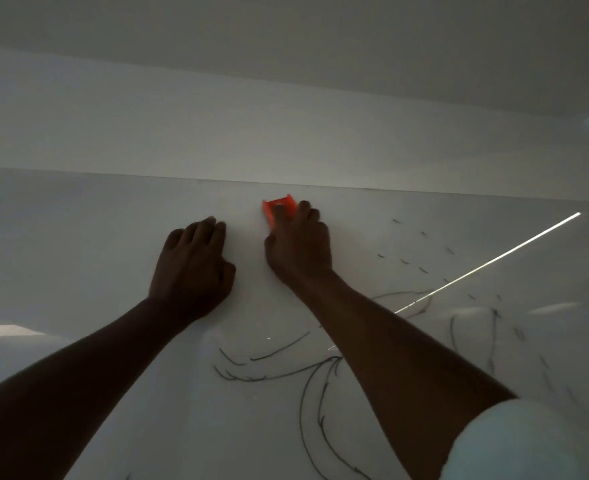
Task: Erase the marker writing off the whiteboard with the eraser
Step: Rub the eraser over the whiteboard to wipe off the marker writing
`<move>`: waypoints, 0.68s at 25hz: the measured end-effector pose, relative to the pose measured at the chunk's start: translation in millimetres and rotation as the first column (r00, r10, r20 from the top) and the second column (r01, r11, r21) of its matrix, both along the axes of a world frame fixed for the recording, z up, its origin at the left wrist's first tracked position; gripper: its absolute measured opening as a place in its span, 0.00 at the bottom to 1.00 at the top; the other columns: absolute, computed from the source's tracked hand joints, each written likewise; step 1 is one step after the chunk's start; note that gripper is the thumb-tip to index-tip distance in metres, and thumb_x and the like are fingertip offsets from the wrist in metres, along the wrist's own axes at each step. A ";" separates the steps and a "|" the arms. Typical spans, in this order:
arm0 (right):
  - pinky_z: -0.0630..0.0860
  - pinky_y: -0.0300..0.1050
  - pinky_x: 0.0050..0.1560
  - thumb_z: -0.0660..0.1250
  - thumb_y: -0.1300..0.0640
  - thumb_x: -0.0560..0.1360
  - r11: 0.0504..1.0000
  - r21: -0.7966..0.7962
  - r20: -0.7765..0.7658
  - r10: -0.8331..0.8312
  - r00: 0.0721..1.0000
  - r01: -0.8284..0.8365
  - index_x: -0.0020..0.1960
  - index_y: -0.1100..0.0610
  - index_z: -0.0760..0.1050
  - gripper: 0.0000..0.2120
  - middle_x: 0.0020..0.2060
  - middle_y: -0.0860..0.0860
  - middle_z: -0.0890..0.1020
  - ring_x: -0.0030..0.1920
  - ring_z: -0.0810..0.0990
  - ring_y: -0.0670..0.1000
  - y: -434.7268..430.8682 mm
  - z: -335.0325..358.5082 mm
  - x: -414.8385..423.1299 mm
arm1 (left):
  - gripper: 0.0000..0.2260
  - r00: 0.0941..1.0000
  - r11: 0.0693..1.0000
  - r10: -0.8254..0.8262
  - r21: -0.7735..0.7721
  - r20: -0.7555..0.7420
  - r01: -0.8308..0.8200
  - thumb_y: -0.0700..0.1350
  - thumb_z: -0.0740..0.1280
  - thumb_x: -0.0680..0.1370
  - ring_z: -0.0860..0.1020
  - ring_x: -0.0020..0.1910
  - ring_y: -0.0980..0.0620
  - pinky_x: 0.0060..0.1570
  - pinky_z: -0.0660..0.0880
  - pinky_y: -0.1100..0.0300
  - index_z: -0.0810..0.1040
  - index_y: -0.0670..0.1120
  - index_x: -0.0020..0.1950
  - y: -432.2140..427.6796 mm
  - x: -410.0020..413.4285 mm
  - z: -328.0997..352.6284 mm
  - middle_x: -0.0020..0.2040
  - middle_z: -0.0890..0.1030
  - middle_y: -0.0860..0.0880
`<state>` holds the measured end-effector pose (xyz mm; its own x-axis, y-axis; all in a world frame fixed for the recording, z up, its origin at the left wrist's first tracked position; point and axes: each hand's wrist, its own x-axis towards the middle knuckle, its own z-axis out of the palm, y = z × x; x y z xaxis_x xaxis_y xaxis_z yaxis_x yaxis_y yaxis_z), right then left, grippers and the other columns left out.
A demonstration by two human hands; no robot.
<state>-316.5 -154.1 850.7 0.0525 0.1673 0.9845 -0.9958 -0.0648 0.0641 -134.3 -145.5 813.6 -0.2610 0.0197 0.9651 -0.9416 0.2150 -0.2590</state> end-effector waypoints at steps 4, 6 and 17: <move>0.74 0.54 0.50 0.63 0.50 0.77 0.998 0.006 -0.073 -0.060 0.996 0.061 0.74 0.54 0.67 0.26 0.59 0.63 0.74 0.55 0.75 0.64 8.4 -5.6 -65.0 | 0.34 0.988 1.000 -0.028 0.016 0.153 0.026 0.56 0.45 0.79 0.54 0.83 0.45 0.82 0.52 0.48 0.56 0.42 0.83 -12.7 -50.2 13.3 0.84 0.55 0.42; 0.75 0.54 0.52 0.63 0.50 0.78 0.996 0.027 0.157 -0.089 0.984 0.086 0.75 0.54 0.65 0.26 0.60 0.62 0.73 0.56 0.75 0.63 10.2 -4.3 -129.2 | 0.37 0.980 0.999 -0.034 0.030 0.194 0.029 0.59 0.38 0.77 0.49 0.84 0.48 0.82 0.48 0.51 0.52 0.44 0.84 -23.6 -50.4 11.9 0.84 0.50 0.46; 0.73 0.54 0.55 0.63 0.53 0.77 0.997 -0.016 0.171 0.084 0.982 -0.082 0.74 0.52 0.68 0.25 0.62 0.62 0.71 0.58 0.73 0.63 3.4 -9.4 -84.6 | 0.37 0.981 0.998 -0.057 0.027 0.183 0.053 0.62 0.39 0.77 0.47 0.83 0.51 0.82 0.47 0.51 0.50 0.44 0.83 -32.9 -51.4 14.7 0.84 0.50 0.47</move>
<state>-401.2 -150.7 841.3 -0.1312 0.1725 0.9762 -0.9833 -0.1477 -0.1060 -185.7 -178.5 828.3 -0.4326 0.0181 0.9014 -0.8651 0.2731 -0.4207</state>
